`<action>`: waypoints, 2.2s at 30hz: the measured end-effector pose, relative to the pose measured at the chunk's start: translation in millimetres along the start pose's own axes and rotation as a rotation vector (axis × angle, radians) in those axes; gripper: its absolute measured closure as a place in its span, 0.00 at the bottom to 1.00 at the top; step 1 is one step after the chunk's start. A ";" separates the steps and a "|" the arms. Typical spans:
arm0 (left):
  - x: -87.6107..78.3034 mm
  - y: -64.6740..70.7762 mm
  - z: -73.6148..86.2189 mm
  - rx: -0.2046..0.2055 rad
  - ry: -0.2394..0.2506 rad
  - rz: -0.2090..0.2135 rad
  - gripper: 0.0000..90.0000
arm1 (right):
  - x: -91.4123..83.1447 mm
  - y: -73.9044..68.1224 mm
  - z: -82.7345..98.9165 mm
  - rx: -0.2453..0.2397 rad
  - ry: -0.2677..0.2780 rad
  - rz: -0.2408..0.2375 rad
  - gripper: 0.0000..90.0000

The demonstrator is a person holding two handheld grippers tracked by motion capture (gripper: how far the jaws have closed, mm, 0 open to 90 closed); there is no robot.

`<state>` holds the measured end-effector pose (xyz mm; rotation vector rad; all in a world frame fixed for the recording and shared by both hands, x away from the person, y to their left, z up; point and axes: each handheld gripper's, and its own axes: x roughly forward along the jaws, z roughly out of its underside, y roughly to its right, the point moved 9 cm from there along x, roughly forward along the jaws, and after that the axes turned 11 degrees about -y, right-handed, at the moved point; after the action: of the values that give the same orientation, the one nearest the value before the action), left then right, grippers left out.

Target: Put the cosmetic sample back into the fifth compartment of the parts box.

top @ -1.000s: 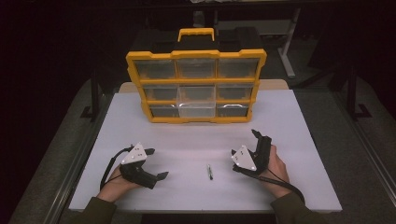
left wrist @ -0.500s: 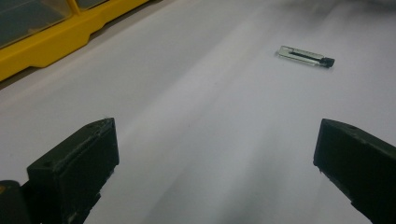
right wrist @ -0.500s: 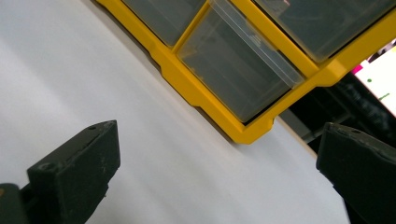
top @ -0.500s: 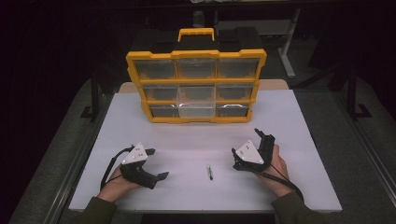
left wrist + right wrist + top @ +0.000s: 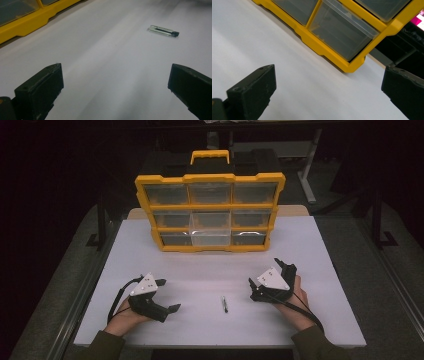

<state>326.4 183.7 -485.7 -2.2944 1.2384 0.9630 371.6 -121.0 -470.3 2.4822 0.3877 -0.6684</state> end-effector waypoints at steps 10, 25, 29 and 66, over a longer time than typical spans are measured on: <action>0.0 -0.1 0.1 0.001 0.002 0.001 0.00 | -0.1 3.5 0.8 0.057 -0.010 -0.045 0.00; 0.2 0.7 0.3 -0.010 0.002 0.008 0.00 | 1.9 11.7 2.8 0.211 -0.024 -0.160 0.01; -0.1 0.1 0.3 -0.014 0.003 0.005 0.00 | 2.3 14.4 3.7 0.270 -0.032 -0.191 0.00; -0.4 -0.3 1.8 -0.011 -0.007 0.014 0.00 | -29.7 -4.1 24.5 0.220 0.063 -0.399 0.00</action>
<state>325.8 185.2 -486.7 -2.2911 1.2506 0.9842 335.8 -135.4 -474.2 2.6620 0.8928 -0.8281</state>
